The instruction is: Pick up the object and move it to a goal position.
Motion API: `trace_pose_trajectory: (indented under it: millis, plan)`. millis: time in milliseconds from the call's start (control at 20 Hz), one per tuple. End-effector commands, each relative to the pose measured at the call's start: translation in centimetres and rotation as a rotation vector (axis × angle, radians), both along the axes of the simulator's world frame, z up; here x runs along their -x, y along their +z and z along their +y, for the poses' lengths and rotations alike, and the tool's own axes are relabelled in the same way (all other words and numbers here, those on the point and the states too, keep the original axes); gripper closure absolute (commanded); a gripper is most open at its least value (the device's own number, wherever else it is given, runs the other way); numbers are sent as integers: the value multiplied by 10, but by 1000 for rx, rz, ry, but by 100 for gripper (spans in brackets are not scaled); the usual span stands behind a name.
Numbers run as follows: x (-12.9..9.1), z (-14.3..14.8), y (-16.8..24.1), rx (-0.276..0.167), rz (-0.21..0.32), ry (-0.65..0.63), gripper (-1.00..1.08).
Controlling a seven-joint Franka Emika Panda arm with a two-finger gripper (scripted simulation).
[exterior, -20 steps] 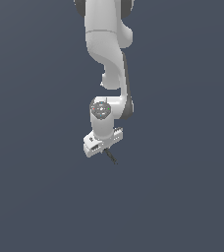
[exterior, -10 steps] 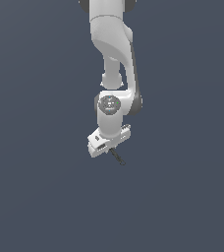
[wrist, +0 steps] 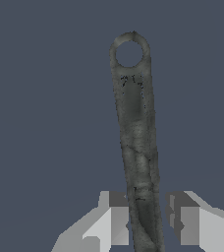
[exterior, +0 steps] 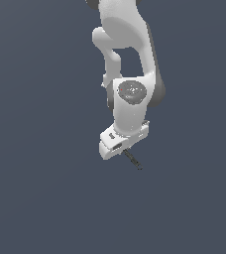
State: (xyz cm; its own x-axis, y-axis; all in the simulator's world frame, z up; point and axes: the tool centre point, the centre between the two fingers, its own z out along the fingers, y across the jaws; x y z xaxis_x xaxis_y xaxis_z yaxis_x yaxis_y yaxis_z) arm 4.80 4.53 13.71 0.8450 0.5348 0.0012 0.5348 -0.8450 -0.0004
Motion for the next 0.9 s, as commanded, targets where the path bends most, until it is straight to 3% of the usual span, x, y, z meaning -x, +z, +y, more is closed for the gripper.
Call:
trace_pose_trajectory:
  millis: [0,850]
  plan:
    - [-11,14,22,0,0,-1,108]
    - [-64,75,114,0,1,-2,108]
